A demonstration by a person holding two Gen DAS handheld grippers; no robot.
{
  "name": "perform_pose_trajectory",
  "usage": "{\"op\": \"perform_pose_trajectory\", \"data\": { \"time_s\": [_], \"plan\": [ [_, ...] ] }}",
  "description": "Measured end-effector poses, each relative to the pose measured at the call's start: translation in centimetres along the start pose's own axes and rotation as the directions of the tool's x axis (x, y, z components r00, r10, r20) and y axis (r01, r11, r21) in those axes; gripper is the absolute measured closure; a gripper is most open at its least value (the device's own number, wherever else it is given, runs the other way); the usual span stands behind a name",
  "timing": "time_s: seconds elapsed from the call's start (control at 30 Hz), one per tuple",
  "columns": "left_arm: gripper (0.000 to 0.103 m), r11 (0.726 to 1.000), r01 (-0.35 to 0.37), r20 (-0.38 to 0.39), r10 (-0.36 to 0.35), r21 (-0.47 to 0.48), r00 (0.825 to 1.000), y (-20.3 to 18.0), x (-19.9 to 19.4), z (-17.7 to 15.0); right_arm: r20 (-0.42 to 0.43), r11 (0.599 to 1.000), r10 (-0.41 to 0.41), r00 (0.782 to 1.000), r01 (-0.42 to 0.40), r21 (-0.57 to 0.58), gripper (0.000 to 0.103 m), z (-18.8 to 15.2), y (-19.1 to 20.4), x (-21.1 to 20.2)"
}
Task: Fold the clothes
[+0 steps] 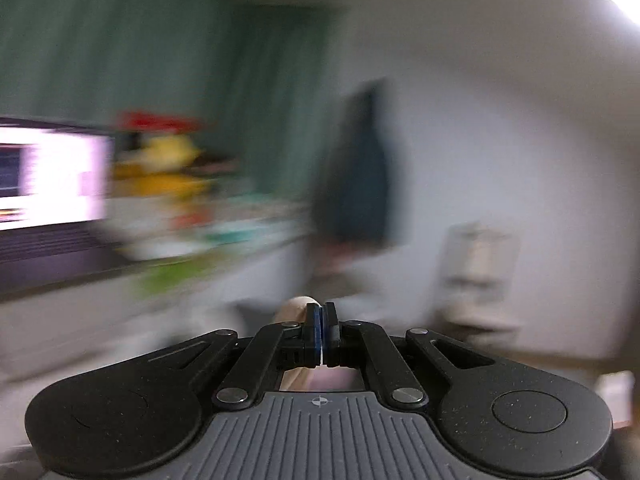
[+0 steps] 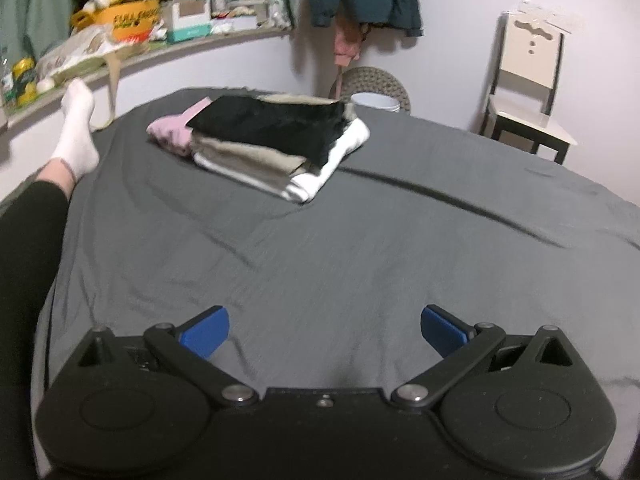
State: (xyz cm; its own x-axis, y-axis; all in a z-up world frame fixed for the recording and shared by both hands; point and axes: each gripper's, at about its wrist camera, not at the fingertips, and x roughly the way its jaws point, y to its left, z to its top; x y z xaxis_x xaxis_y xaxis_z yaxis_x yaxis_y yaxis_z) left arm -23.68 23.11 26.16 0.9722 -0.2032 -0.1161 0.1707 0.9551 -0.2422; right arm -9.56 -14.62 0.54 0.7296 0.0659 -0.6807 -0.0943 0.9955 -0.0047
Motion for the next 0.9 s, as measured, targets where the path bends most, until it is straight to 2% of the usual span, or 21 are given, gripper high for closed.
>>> {"op": "perform_pose_trajectory", "data": {
  "time_s": [0.03, 0.07, 0.13, 0.17, 0.2, 0.23, 0.27, 0.3, 0.37, 0.47, 0.53, 0.57, 0.67, 0.73, 0.8, 0.83, 0.87, 0.9],
  "plan": [
    [0.103, 0.995, 0.101, 0.016, -0.101, -0.005, 0.995, -2.4, 0.8, 0.2, 0.007, 1.0, -0.007, 1.0, 0.007, 0.015, 0.0, 0.1, -0.6, -0.1],
    [0.103, 0.979, 0.204, 0.024, -0.204, -0.014, 0.979, -4.7, 1.8, 0.2, 0.013, 0.999, -0.015, 1.0, 0.014, 0.031, 0.0, 0.1, -1.3, -0.2],
    [0.103, 0.927, 0.373, 0.027, -0.372, -0.043, 0.928, -8.7, 3.5, -0.6, 0.034, 0.995, -0.051, 0.998, 0.048, 0.082, 0.0, 0.3, -3.5, -0.6],
    [0.103, 0.891, 0.451, 0.028, -0.45, -0.057, 0.893, -10.6, 4.3, -1.1, 0.044, 0.991, -0.073, 0.996, 0.067, 0.113, 0.0, 0.4, -4.7, -0.8],
    [0.103, 0.863, 0.502, 0.02, -0.502, -0.057, 0.865, -12.3, 4.9, -1.8, 0.051, 0.985, -0.095, 0.994, 0.086, 0.151, 0.0, 0.5, -6.3, -1.1],
    [0.103, 0.843, 0.535, 0.004, -0.536, -0.049, 0.844, -13.8, 5.5, -2.8, 0.057, 0.976, -0.118, 0.991, 0.105, 0.191, 0.0, 0.6, -7.9, -1.3],
    [0.103, 0.833, 0.551, -0.02, -0.553, -0.049, 0.833, -14.8, 6.2, -3.8, 0.059, 0.964, -0.141, 0.988, 0.124, 0.235, 0.0, 0.7, -9.7, -1.6],
    [0.103, 0.833, 0.55, -0.058, -0.553, -0.065, 0.831, -15.4, 6.9, -5.2, 0.06, 0.95, -0.164, 0.985, 0.141, 0.279, 0.0, 0.7, -11.5, -1.8],
    [0.103, 0.847, 0.513, -0.18, -0.531, -0.139, 0.828, -14.8, 9.2, -9.2, 0.057, 0.91, -0.219, 0.974, 0.183, 0.373, 0.0, 0.5, -15.4, -2.5],
    [0.103, 0.907, 0.374, -0.379, -0.421, -0.196, 0.824, -12.5, 12.1, -16.2, 0.014, 0.865, -0.258, 0.966, 0.225, 0.448, 0.0, -0.4, -19.3, -2.5],
    [0.102, 0.934, 0.272, -0.48, -0.352, -0.23, 0.804, -11.0, 12.9, -20.5, -0.03, 0.852, -0.222, 0.975, 0.209, 0.48, 0.0, -1.0, -21.0, -1.7],
    [0.102, 0.939, 0.234, -0.508, -0.334, -0.252, 0.794, -10.7, 13.0, -22.2, -0.042, 0.849, -0.183, 0.982, 0.18, 0.497, 0.0, -1.2, -21.3, -1.2],
    [0.102, 0.932, 0.182, -0.548, -0.334, -0.313, 0.767, -12.1, 12.5, -26.5, -0.084, 0.846, -0.071, 0.994, 0.104, 0.523, 0.0, -1.5, -21.6, 0.4],
    [0.102, 0.942, 0.179, -0.584, -0.317, -0.283, 0.747, -14.6, 13.2, -27.9, -0.094, 0.853, -0.035, 0.995, 0.079, 0.516, 0.0, -1.7, -21.1, 0.7],
    [0.102, 0.954, 0.184, -0.623, -0.293, -0.235, 0.725, -17.4, 14.1, -29.0, -0.044, 0.849, -0.013, 0.999, 0.034, 0.527, 0.0, -1.8, -20.6, -0.1],
    [0.102, 0.96, 0.194, -0.642, -0.28, -0.202, 0.714, -19.2, 14.9, -29.5, 0.046, 0.845, 0.0, 0.999, -0.025, 0.534, 0.0, -2.1, -20.7, -1.5],
    [0.102, 0.962, 0.212, -0.657, -0.271, -0.17, 0.703, -20.7, 16.0, -30.1, 0.149, 0.841, 0.013, 0.989, -0.092, 0.534, 0.0, -2.4, -20.7, -3.0],
    [0.102, 0.962, 0.232, -0.67, -0.266, -0.141, 0.693, -21.7, 17.1, -30.5, 0.259, 0.835, 0.032, 0.965, -0.168, 0.523, 0.0, -2.9, -21.0, -4.7]
  ]
}}
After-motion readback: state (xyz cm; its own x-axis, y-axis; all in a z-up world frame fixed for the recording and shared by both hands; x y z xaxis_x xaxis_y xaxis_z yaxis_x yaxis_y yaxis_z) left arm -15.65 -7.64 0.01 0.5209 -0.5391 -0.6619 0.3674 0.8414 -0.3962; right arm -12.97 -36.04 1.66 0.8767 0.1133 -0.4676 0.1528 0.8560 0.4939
